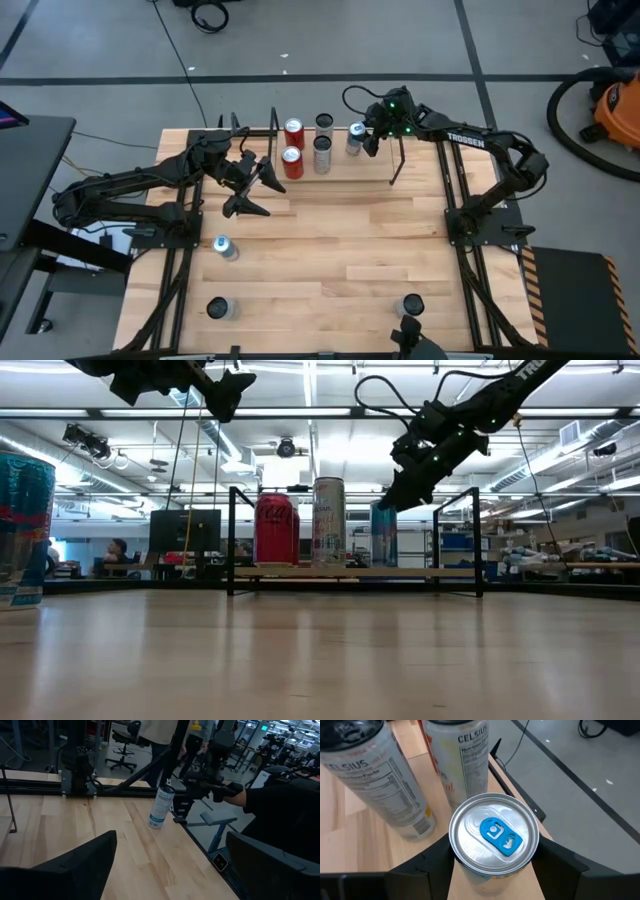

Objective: Place canned beverage on shelf
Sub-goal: Put the bottom blue soda can on the shelf, then put the right white blue soda can on the shelf

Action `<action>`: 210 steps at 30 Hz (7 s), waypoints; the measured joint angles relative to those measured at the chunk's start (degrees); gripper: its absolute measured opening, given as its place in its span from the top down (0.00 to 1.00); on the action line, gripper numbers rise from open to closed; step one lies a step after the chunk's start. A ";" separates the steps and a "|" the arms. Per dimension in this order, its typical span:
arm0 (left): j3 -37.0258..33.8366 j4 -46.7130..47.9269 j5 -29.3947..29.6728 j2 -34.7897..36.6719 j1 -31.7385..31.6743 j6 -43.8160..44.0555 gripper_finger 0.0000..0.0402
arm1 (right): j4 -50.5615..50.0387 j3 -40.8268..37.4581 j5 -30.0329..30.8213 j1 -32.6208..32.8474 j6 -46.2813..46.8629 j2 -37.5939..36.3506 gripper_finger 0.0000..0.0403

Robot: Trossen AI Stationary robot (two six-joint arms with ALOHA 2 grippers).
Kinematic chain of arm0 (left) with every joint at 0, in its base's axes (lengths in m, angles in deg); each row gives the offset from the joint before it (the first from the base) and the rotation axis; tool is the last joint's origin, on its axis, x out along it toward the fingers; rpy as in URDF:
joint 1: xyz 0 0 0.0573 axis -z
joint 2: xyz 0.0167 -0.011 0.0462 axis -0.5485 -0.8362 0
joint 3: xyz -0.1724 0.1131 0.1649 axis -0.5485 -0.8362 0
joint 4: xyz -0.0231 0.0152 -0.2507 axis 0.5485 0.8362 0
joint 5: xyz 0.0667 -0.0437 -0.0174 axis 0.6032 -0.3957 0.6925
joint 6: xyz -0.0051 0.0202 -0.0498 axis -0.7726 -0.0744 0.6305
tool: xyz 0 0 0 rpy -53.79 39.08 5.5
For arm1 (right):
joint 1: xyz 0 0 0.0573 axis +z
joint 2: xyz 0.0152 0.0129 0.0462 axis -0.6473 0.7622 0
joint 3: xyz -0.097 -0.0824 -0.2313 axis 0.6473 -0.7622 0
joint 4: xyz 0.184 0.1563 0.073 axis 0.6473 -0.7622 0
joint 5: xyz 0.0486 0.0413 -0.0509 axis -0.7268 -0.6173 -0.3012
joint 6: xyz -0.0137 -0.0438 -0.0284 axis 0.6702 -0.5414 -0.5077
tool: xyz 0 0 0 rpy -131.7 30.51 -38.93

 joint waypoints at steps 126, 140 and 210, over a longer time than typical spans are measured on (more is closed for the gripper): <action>0.00 0.90 0.02 0.01 0.04 3.25 0.06 | -37.49 5.89 23.54 95.30 68.87 1.97 0.09; 0.00 1.12 0.02 0.01 0.04 3.14 0.06 | -34.99 6.17 26.86 95.10 72.17 3.42 0.32; -0.02 1.26 0.44 0.01 14.75 3.73 0.06 | -41.84 18.67 9.64 1.19 -3.32 -0.73 0.32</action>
